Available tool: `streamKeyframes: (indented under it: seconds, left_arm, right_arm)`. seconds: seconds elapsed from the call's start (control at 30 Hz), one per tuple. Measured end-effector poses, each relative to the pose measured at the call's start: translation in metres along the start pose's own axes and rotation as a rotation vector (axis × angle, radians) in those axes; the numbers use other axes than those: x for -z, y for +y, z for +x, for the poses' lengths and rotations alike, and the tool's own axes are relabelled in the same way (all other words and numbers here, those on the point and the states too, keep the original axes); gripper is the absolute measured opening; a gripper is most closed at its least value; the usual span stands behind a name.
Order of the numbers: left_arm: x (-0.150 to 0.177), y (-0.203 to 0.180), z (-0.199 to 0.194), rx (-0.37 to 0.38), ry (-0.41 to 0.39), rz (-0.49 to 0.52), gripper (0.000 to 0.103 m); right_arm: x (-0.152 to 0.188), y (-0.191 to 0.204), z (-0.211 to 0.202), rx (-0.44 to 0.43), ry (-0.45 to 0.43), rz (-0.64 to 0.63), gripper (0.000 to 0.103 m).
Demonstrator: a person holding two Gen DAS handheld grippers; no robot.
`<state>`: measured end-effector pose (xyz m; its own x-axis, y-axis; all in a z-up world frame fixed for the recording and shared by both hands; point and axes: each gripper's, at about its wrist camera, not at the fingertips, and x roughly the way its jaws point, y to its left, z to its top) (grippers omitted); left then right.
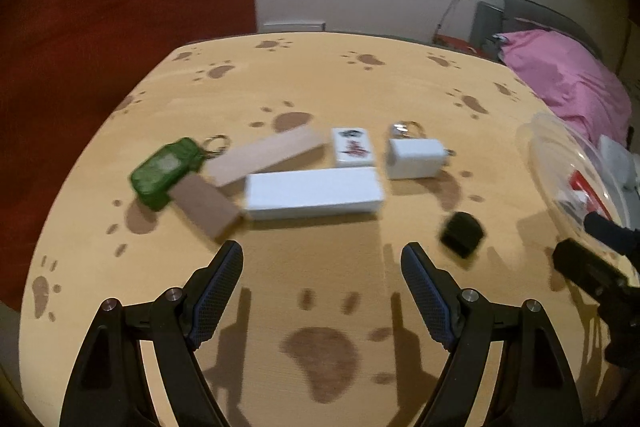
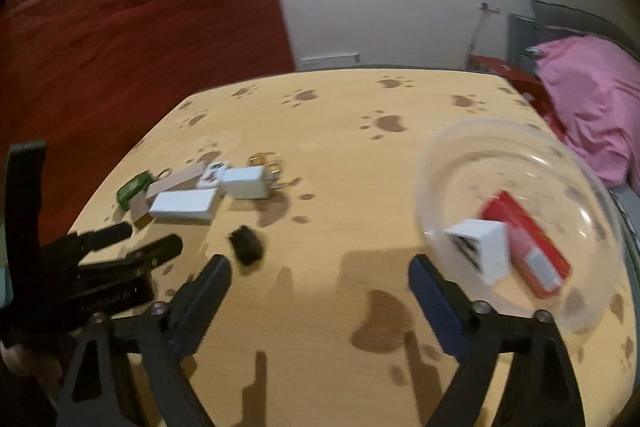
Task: Organize rigid objects
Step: 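Move the right tool back toward the black comb-like piece, then grasp the black comb-like piece with the right tool while the left tool grasps the white foam block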
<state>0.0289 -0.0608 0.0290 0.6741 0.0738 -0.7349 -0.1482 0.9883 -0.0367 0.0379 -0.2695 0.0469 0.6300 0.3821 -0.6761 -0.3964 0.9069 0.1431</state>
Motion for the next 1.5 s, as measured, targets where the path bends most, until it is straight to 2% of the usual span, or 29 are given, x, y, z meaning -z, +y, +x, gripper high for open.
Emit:
streamKeyframes:
  seconds: [0.07,0.27,0.47,0.57,0.67,0.87,1.03,1.3,1.5]
  left_arm:
    - [-0.002,0.012,0.001,-0.02,0.0,-0.018,0.082]
    - [-0.007,0.043,0.002,-0.064,-0.008,-0.068,0.082]
    - [-0.012,0.05,0.009,-0.038,0.005,-0.091,0.082]
    - [-0.017,0.047,0.016,-0.023,0.014,-0.101,0.091]
    - [-0.022,0.044,0.02,0.002,0.007,-0.116,0.093]
    - [-0.033,0.033,0.03,0.029,0.007,-0.116,0.096]
    - [-0.035,0.024,0.038,0.037,0.009,-0.084,0.096]
    - [-0.036,0.009,0.043,0.041,-0.004,-0.032,0.099]
    - [-0.035,0.004,0.049,0.0,-0.017,0.002,0.1]
  right_arm:
    - [-0.001,0.009,0.011,-0.026,0.034,-0.024,0.078]
    - [-0.002,0.029,0.034,-0.093,0.09,-0.064,0.065]
    - [-0.004,0.04,0.056,-0.112,0.121,-0.092,0.064]
    - [-0.004,0.042,0.06,-0.11,0.122,-0.101,0.064]
    - [-0.005,0.04,0.062,-0.115,0.117,-0.102,0.062]
    - [-0.006,0.034,0.062,-0.092,0.105,-0.099,0.037]
    - [-0.004,0.031,0.058,-0.094,0.105,-0.099,0.026]
    - [0.001,0.023,0.051,-0.098,0.104,-0.079,0.026]
    - [0.0,0.02,0.052,-0.11,0.101,-0.07,0.026]
